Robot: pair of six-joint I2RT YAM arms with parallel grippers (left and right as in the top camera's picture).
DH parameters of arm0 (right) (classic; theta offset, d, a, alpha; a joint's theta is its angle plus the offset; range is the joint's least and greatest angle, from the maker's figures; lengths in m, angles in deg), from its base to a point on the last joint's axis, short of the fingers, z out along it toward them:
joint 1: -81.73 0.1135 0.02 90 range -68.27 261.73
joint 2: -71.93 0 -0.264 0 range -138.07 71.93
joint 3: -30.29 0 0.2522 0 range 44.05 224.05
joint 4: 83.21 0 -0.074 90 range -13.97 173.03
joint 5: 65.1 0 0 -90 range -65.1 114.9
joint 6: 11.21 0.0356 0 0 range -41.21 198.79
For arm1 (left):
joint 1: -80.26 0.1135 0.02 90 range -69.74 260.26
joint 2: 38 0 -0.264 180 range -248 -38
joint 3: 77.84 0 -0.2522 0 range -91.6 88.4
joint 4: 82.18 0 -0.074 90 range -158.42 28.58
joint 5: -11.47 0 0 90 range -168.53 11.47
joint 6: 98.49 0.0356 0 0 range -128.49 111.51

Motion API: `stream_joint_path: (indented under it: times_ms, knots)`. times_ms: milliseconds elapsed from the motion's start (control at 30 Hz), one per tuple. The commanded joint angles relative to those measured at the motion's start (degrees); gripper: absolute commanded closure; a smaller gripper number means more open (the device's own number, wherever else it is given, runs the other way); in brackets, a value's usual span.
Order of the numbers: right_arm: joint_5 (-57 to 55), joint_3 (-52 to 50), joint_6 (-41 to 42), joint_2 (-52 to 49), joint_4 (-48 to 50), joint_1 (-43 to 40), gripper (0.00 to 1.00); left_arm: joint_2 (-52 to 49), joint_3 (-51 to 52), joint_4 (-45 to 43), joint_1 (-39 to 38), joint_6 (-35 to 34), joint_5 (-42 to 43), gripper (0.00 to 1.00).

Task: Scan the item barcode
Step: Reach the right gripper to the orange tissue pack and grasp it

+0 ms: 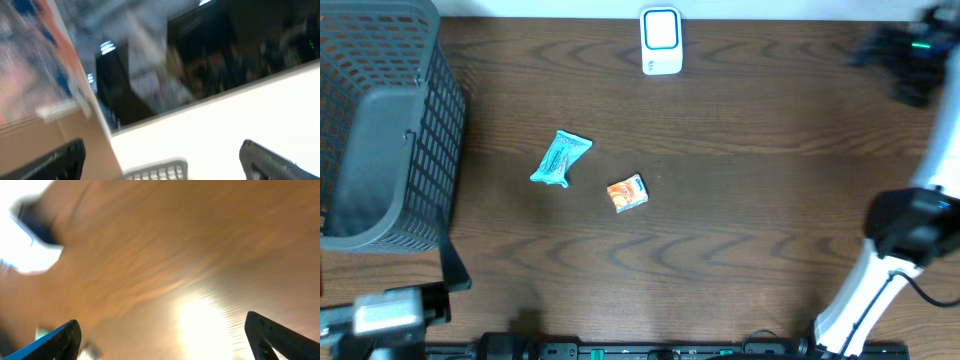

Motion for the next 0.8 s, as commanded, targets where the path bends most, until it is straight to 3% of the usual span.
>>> stream_joint_path:
  times_ms: [0, 33, 100, 133, 167, 200, 333, 533, 767]
  knots:
    - [2.5, -2.9, -2.1, 0.1, -1.8, 11.7, 0.01, 0.0, 0.9, 0.0, 0.3, 0.5, -2.9, 0.02]
    - [2.5, -5.7, -4.0, 0.1, -1.9, 18.5, 0.01, 0.1, 1.2, -0.9, 0.3, 0.5, -2.9, 0.02]
    - [3.0, -8.4, -3.9, 0.1, -0.9, 24.1, 0.01, 0.3, 1.3, -0.9, 0.3, 0.5, -2.8, 0.02]
    - [3.6, -9.9, -4.0, 0.1, 0.2, 27.1, 0.17, 0.4, 1.3, -0.9, 0.3, 0.5, -2.8, 0.02]
    - [3.5, -11.8, -3.9, 0.0, 1.8, 30.3, 0.48, 0.5, 1.3, -0.9, 0.3, 0.5, -2.8, 0.02]
    - [3.0, -15.5, -3.6, 0.0, 5.8, 35.8, 0.95, 0.9, 1.3, -0.9, 0.3, 0.5, -2.8, 0.02]
    - [2.5, -26.9, -0.6, 0.0, 21.3, 47.2, 0.99, 2.3, 1.3, -0.9, 0.3, 0.5, -2.7, 0.02]
    - [-4.4, -38.5, 3.9, 0.0, 39.5, 56.8, 0.99, 4.5, 1.3, -0.8, 0.3, 0.5, -2.7, 0.02]
    - [-6.4, -43.3, 6.0, -0.1, 45.9, 58.3, 0.99, 5.6, 1.3, -0.8, 0.3, 0.5, -2.7, 0.02]
